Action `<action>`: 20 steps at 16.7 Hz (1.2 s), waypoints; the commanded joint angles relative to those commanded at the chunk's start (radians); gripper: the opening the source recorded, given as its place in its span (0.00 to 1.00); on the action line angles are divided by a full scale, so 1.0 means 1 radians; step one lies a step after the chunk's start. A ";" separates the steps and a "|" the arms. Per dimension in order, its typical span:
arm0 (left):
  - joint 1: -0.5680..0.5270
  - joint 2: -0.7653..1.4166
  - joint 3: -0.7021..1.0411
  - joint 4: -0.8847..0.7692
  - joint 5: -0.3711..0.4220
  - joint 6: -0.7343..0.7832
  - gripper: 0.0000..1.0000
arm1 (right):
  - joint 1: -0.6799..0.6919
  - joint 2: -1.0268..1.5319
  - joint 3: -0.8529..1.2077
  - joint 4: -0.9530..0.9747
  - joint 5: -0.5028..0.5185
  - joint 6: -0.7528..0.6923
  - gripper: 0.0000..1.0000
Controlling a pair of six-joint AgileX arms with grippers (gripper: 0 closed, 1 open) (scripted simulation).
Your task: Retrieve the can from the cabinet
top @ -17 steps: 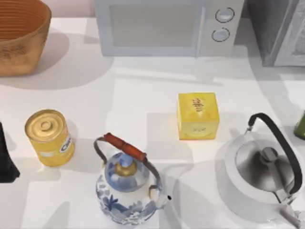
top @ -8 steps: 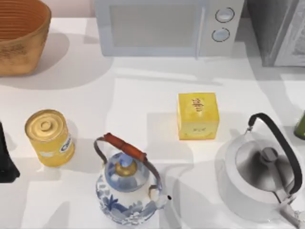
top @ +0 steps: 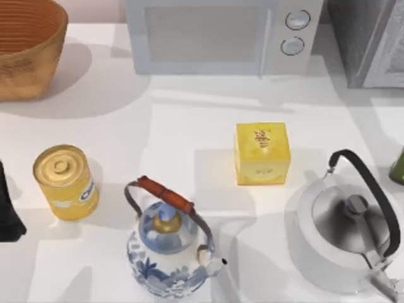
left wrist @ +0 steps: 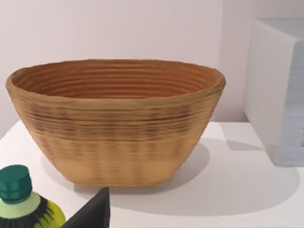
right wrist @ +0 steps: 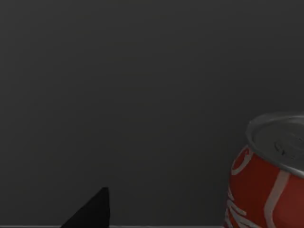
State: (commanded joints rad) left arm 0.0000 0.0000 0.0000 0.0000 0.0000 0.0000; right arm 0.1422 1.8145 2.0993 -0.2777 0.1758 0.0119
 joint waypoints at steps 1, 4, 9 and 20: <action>0.000 0.000 0.000 0.000 0.000 0.000 1.00 | -0.001 0.005 0.006 -0.001 -0.001 0.000 1.00; 0.000 0.000 0.000 0.000 0.000 0.000 1.00 | -0.001 0.005 0.006 -0.001 -0.001 0.000 1.00; 0.000 0.000 0.000 0.000 0.000 0.000 1.00 | -0.001 0.005 0.006 -0.001 -0.001 0.000 0.62; 0.000 0.000 0.000 0.000 0.000 0.000 1.00 | -0.001 0.005 0.006 -0.001 -0.001 0.000 0.00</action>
State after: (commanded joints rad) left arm 0.0000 0.0000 0.0000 0.0000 0.0000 0.0000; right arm 0.1415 1.8193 2.1049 -0.2785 0.1752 0.0119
